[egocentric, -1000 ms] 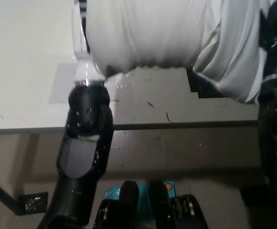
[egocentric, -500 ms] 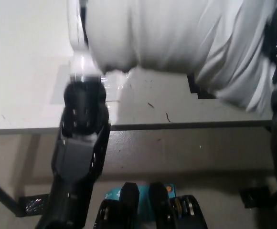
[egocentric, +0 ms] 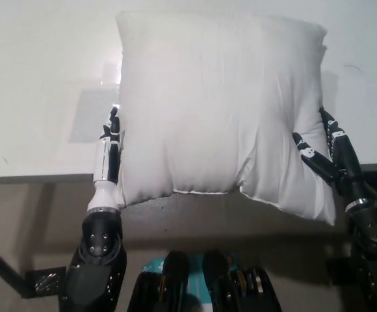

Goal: The robot uses both hands to lift the pillow and then drops it on the table

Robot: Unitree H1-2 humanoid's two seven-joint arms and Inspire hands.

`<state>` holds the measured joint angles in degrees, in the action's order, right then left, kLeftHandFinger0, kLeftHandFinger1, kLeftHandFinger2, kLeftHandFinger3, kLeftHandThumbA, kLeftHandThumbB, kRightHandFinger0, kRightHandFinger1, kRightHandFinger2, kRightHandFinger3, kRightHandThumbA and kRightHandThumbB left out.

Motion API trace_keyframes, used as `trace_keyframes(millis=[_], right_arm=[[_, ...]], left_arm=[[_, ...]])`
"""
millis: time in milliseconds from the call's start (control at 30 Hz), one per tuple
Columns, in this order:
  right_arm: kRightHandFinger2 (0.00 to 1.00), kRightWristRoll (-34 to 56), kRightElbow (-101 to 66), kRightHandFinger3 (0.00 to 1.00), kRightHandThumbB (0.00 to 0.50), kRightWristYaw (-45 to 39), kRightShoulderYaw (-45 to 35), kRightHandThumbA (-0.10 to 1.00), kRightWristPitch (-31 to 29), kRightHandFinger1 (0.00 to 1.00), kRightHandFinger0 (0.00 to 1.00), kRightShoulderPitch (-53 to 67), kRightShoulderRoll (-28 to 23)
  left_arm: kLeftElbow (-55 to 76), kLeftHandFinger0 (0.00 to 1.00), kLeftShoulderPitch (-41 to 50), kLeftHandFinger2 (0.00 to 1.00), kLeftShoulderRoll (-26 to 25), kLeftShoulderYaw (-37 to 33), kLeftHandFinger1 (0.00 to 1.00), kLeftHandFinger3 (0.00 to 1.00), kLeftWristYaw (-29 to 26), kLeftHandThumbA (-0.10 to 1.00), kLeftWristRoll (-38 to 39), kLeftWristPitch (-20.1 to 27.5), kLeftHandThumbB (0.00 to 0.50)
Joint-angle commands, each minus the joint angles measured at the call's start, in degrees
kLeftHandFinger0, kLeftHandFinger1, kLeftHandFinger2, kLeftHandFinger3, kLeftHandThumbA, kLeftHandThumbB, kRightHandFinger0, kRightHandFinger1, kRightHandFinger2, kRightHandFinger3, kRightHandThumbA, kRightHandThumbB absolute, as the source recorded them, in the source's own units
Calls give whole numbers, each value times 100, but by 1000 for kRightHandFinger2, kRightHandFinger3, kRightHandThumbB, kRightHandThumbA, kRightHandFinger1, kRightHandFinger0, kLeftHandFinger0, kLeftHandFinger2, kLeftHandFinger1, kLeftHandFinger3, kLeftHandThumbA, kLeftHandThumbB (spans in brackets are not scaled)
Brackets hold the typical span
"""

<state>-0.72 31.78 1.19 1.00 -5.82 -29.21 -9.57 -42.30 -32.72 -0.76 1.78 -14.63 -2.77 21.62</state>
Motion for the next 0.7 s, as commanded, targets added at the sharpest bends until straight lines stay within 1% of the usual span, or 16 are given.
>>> trace_keyframes(millis=[0,33,100,133,167,233,300,333,400,467,500,533,567,600,633,667], right_arm=[[1000,65,263,1000,304,-329,53,1000,-215,1000,1000,-193,-11],[1000,57,290,1000,281,-354,64,1000,-208,1000,1000,-208,-32],[1000,79,317,1000,280,-391,53,1000,-188,1000,1000,-251,-67],[1000,72,289,1000,291,-393,51,1000,-164,1000,1000,-255,-92],[1000,113,233,1000,339,-434,35,1000,-152,1000,1000,-239,-113],[1000,76,-314,1000,324,-427,23,1000,76,1000,1000,-89,-203],[1000,23,-652,1000,315,-392,9,1000,97,1000,1000,4,-257],[1000,3,-790,1000,283,-376,0,1000,89,1000,1000,44,-282],[1000,-121,-1469,1000,264,-296,-47,1000,46,1000,1000,236,-401],[1000,-337,-2465,1000,299,-200,-160,1000,-84,1000,1000,461,-658],[1000,-457,-2828,1000,317,-143,-222,1000,-79,1000,1000,540,-752],[1000,-533,-3346,1000,299,-180,-305,1000,13,1000,1000,660,-912],[1000,-570,-3739,1000,269,-212,-384,1000,65,1000,1000,767,-1030],[1000,-614,-3911,1000,265,-218,-416,1000,88,1000,1000,819,-1088],[1000,-339,-4437,1000,292,-342,-582,1000,102,1000,1000,1059,-1240],[1000,-306,-4503,1000,293,-351,-594,1000,117,1000,1000,1089,-1261]], left_arm=[[-251,1000,-127,1000,-76,62,1000,1000,189,1000,130,294,132],[-124,1000,-85,1000,-97,52,1000,1000,209,1000,99,297,137],[52,1000,-46,1000,-133,43,1000,1000,246,1000,68,295,152],[215,1000,14,1000,-154,10,1000,1000,227,1000,-19,245,121],[382,1000,90,1000,-166,-7,1000,1000,241,1000,-56,205,112],[766,1000,281,1000,-212,-37,1000,1000,182,1000,-205,390,104],[1077,1000,406,1000,-223,-35,1000,1000,172,1000,-243,358,122],[1174,1000,442,1000,-237,-34,1000,1000,161,1000,-266,404,106],[1780,1000,669,1000,-318,-27,1000,1000,130,1000,-364,485,83],[2687,1000,927,1000,-460,-17,1000,1000,63,1000,-505,531,73],[2909,1000,970,1000,-436,40,1000,1000,74,1000,-413,531,107],[3255,1000,1067,1000,-499,68,1000,1000,-12,1000,-534,531,138],[3540,1000,1161,1000,-592,64,1000,1000,-42,1000,-649,531,149],[3674,1000,1214,1000,-636,66,1000,1000,-40,1000,-696,531,151],[3950,1000,1390,1000,-797,73,1000,1000,-74,1000,-674,531,137],[3984,1000,1412,1000,-815,71,1000,1000,-79,1000,-671,531,137]])
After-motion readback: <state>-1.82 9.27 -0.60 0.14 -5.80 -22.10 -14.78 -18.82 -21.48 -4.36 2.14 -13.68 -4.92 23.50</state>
